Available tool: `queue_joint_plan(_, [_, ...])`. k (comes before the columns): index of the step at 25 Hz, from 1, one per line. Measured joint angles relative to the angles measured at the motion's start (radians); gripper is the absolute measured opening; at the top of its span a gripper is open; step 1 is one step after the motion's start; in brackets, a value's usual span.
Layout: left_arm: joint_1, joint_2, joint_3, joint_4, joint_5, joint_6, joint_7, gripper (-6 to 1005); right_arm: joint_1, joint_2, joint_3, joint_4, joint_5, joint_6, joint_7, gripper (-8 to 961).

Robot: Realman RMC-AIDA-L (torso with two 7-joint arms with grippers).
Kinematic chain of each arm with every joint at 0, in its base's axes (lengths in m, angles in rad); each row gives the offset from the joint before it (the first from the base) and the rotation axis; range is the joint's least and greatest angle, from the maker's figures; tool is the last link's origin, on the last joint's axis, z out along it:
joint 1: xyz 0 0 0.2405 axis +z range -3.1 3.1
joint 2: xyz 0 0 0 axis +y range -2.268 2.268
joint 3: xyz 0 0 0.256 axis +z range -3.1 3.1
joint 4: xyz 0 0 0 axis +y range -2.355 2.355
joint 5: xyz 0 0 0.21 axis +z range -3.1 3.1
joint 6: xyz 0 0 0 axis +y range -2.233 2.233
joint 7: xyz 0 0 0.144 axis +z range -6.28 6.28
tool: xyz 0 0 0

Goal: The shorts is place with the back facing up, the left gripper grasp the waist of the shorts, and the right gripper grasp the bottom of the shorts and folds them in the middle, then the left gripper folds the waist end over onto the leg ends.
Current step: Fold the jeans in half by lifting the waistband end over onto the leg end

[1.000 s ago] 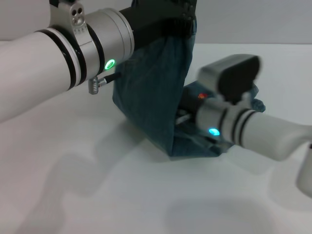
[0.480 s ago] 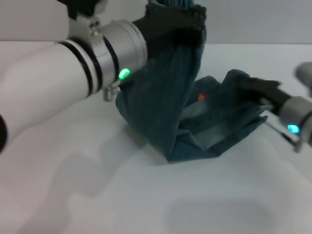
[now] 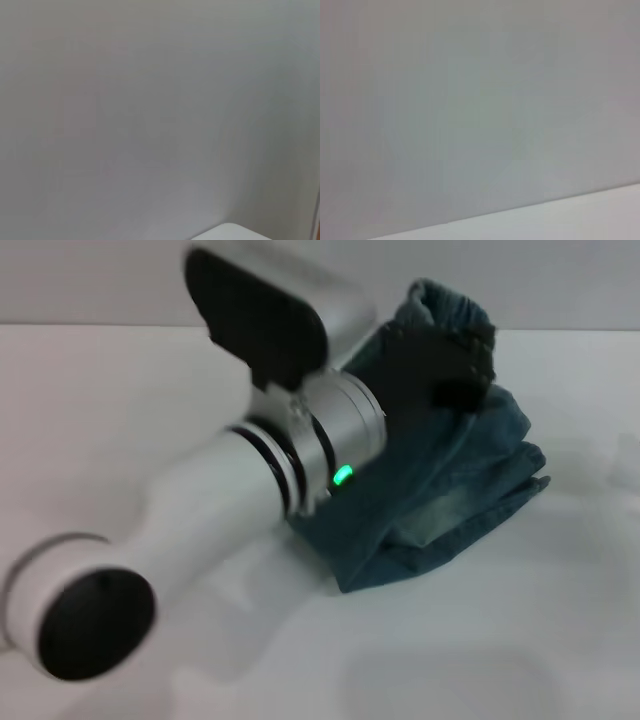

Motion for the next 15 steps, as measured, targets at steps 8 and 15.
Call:
queue_joint_plan(8, [-0.125,-0.006,0.176,0.318,-0.006,0.374,-0.133,57,-0.021,0.001,-0.006,0.000,-0.022,0.004,0.004,0])
queue_joint_plan(15, [-0.130,0.001,0.188,0.363,0.001,0.429,-0.202,236,-0.023,0.001,-0.017,-0.004,-0.025,0.005,0.007,0])
